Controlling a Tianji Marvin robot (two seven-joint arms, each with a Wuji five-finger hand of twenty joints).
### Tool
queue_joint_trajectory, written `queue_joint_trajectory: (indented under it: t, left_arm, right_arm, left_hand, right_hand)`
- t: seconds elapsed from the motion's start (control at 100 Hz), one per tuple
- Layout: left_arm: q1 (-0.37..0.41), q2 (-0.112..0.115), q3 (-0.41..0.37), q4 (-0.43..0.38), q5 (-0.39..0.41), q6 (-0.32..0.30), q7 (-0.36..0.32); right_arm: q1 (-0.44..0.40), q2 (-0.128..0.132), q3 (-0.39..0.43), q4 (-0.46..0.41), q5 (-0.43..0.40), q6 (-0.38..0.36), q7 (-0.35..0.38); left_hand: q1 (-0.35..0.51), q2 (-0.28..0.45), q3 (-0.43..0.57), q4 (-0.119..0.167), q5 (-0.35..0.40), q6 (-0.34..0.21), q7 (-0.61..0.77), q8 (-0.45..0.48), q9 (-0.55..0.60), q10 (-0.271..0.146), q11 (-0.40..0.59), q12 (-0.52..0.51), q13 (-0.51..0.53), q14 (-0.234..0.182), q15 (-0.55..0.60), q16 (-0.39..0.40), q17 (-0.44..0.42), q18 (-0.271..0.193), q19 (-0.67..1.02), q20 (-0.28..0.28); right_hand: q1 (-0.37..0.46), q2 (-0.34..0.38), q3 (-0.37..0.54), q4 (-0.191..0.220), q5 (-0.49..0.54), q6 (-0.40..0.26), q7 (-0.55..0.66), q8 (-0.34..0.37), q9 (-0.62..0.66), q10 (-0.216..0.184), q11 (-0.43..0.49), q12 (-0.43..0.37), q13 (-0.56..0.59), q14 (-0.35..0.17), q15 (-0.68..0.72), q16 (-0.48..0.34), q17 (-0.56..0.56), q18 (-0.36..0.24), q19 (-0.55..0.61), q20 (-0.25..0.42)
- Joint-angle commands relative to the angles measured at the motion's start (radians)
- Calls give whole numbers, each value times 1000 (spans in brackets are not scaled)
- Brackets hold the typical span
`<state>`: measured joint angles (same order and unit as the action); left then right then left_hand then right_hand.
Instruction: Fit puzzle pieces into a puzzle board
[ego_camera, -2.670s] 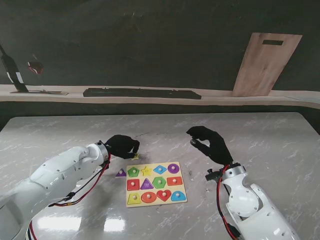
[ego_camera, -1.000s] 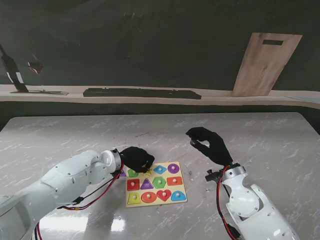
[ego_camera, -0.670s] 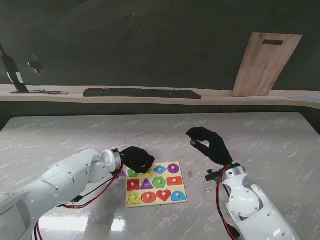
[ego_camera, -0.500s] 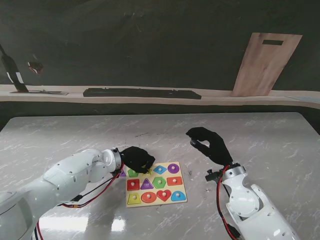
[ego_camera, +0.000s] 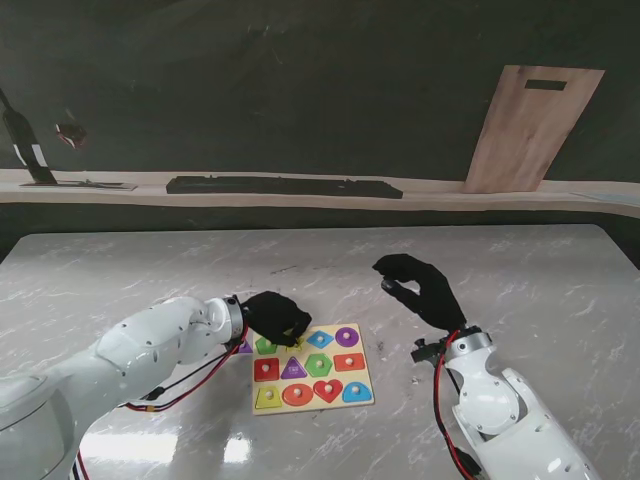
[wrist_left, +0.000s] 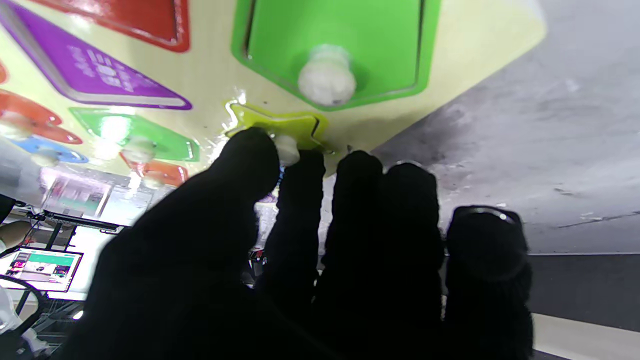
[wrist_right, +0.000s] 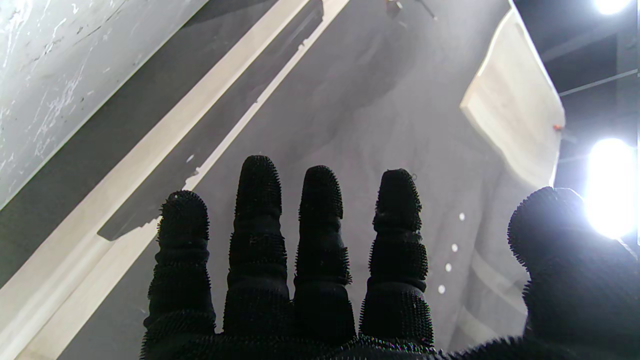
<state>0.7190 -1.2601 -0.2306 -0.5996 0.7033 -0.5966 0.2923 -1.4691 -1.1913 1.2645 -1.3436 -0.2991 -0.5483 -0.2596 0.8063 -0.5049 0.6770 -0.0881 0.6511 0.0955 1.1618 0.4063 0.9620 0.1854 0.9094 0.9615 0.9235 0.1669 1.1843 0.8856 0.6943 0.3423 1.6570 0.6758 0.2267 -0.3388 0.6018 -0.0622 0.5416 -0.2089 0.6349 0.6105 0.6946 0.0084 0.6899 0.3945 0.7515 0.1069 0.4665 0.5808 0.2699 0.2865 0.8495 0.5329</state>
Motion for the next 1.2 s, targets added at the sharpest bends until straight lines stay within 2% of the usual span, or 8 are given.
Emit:
queue_joint_trajectory:
  t: [0.0,0.18,0.35,0.45,0.6,0.64,0.84,1.19]
  left_arm:
    - [2,-6,4,7,0,-1,3]
    - [-3,-7,17,11,2,-9,0]
    - [7,22,2,-47,22,31,-28]
    - [14,38,-7,-76,41,52,-31]
    - [23,52,-21,-99,58,73,-28]
    - [25,54,-23,-102,62,77,-25]
    - [40,70,-50,-127,79,95,-16]
    - [106,104,-176,-214,85,138,-52]
  right_arm:
    - [-8,-3,0,-6,-4,-5,-2]
    - [-11,-4,3,-8,-6,-5,-7]
    - [-13,-4,4,-10,-6,-5,-8]
    - [-13,-4,4,-11,-5,-6,-7]
    - [-12,-3,4,-10,-3,-6,-3]
    - [-12,-3,4,-10,-2,-6,-3]
    - [-11,-4,2,-9,-1,-5,-3]
    - [-10,-3,1,-9,1,-3,1]
  left_hand:
    - [45,2,18,-16,33,-57,41,19,-2,7,37,-2,15,-59,27,5,3,-89,58,-11]
    - [17,-21,6,-15,23,-32,46,22,-7,0,32,-16,14,-57,24,2,4,-87,58,-10]
    - [-3,-55,-19,-27,-70,37,-53,26,-73,8,17,-30,-29,-52,-4,4,-32,-85,26,-7]
    - [-55,-9,-2,-2,-120,84,-160,81,-117,11,11,-45,-53,-53,-20,11,-49,-90,8,2]
    - [-96,46,9,25,-169,122,-220,106,-149,12,13,-49,-67,-51,-26,11,-59,-93,-1,4]
    - [-111,75,3,50,-185,133,-254,129,-165,14,9,-53,-72,-54,-30,10,-63,-95,-5,5]
    - [-126,104,-17,55,-219,143,-297,139,-214,24,-21,-69,-90,-47,-48,5,-81,-95,-21,5]
    - [-110,175,-121,50,-212,137,-317,153,-221,28,-29,-87,-92,-46,-50,4,-83,-94,-26,12]
  right_hand:
    - [9,18,-14,22,7,-16,15,0,19,1,14,6,13,0,9,6,2,12,18,10]
    - [9,18,-13,23,8,-16,16,0,19,0,14,6,13,-1,9,6,2,12,18,10]
    - [8,18,-14,22,11,-12,17,1,20,0,14,6,15,-1,10,7,2,11,18,10]
    - [8,18,-14,22,14,-11,18,1,22,2,15,6,16,0,11,7,3,13,18,10]
    - [9,18,-14,23,14,-11,18,1,24,2,16,6,18,-1,12,7,3,12,19,10]
    - [9,18,-14,23,14,-10,18,1,25,2,16,6,18,0,12,8,3,12,19,10]
    - [9,18,-14,23,15,-10,18,1,27,1,18,7,19,-1,13,8,4,12,19,10]
    - [10,19,-14,23,16,-9,18,1,28,2,18,6,20,1,15,9,4,12,20,9]
